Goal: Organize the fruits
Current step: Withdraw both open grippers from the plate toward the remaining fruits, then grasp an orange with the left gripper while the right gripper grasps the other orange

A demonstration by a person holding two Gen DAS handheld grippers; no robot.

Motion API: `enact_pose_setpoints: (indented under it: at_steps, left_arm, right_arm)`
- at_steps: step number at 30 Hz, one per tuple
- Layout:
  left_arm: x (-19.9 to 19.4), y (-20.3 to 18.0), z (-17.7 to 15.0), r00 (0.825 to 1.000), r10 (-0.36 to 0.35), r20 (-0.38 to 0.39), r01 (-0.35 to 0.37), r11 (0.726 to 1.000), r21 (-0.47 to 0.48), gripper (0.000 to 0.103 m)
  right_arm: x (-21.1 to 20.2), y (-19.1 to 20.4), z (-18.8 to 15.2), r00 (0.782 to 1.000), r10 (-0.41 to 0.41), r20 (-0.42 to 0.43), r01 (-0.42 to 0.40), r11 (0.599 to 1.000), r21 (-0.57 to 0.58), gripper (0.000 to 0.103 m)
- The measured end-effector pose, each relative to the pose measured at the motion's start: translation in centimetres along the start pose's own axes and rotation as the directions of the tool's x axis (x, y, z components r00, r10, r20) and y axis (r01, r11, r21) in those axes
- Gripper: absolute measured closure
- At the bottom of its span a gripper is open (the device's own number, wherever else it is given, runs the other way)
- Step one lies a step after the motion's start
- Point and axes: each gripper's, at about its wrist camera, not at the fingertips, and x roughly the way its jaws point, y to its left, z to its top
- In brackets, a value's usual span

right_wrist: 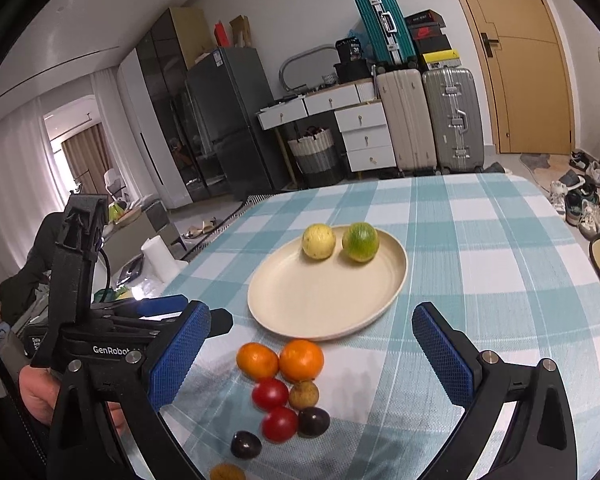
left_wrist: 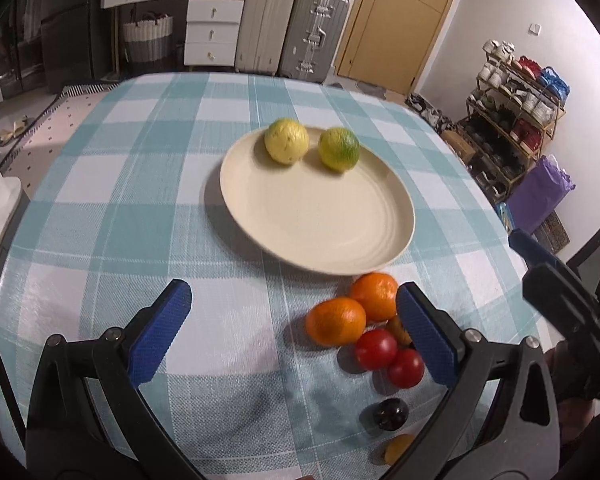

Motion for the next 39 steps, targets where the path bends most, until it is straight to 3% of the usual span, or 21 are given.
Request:
enact_pose_setpoints:
  at_steps: [10, 20, 32, 35, 37, 39]
  left_arm:
    - [2.9, 1.2, -1.1, 0.996, -0.037, -0.081, 0.033, 0.999, -0.040, 0.001]
    - [4.2, 1.2, -1.3, 0.990, -0.103, -0.098, 0.099, 0.994, -0.050, 0.002]
    - [4.8, 1.1, -1.5, 0.975, -0.187, -0.117, 0.183, 0.982, -0.038, 0.032]
    - [4.9, 1.1, -1.6, 0.956, -0.263, -0.126, 0.259, 0.965, -0.052, 0.045]
    - [5.0, 1.0, -1.6, 0.953, -0.274, -0.128, 0.270, 0.962, -0.048, 0.050]
    - [5.1, 0.9, -1.6, 0.949, -0.288, -0.128, 0.285, 0.958, -0.041, 0.063]
  right_arm:
    - [0.4, -1.1, -0.5, 1.000, 0.021, -0.021, -0.020, 0.998, 0.055, 0.000]
    - [1.6, -1.5, -1.0, 0.998, 0.030, -0.047, -0.027, 0.997, 0.069, 0.000]
    - [2.7, -1.9, -1.5, 0.996, 0.046, -0.072, -0.040, 0.995, 0.088, 0.000]
    - [2.9, -2.0, -1.6, 0.996, 0.047, -0.076, -0.040, 0.995, 0.089, 0.000]
    - [2.9, -2.0, -1.7, 0.996, 0.051, -0.078, -0.044, 0.995, 0.091, 0.000]
    - [2.9, -1.9, -1.7, 0.995, 0.057, -0.078, -0.049, 0.994, 0.094, 0.000]
